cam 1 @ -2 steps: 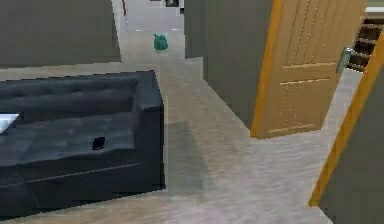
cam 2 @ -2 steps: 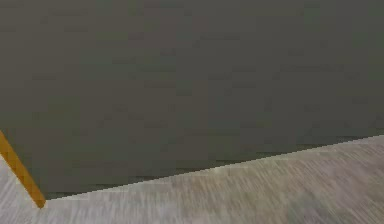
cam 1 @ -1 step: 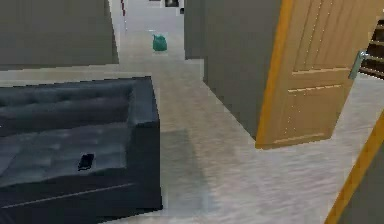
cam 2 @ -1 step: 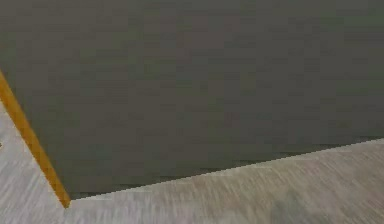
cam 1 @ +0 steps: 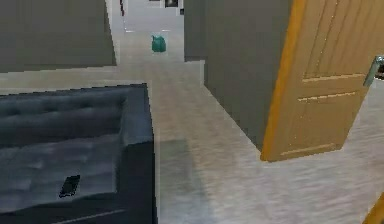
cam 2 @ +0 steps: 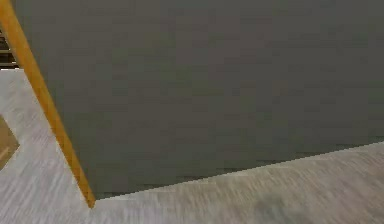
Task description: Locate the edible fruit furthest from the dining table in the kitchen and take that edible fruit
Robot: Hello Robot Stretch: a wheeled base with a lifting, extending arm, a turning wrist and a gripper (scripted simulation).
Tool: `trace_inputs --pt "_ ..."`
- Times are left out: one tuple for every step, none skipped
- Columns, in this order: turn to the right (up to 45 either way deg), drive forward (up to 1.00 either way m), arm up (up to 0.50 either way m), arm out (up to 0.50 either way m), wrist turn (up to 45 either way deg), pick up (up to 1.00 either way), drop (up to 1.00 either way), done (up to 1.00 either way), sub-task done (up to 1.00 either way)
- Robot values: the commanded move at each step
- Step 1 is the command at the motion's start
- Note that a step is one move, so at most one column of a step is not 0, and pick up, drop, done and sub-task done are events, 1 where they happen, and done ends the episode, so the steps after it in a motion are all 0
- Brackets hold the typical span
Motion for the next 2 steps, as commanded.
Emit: trace_inputs --pt "21.0 0.0 0.0 0.0 0.0 0.0 0.0 0.0 0.0" --pt "0.0 0.8 0.0 0.0 0.0 0.0 0.0 0.0 0.0"
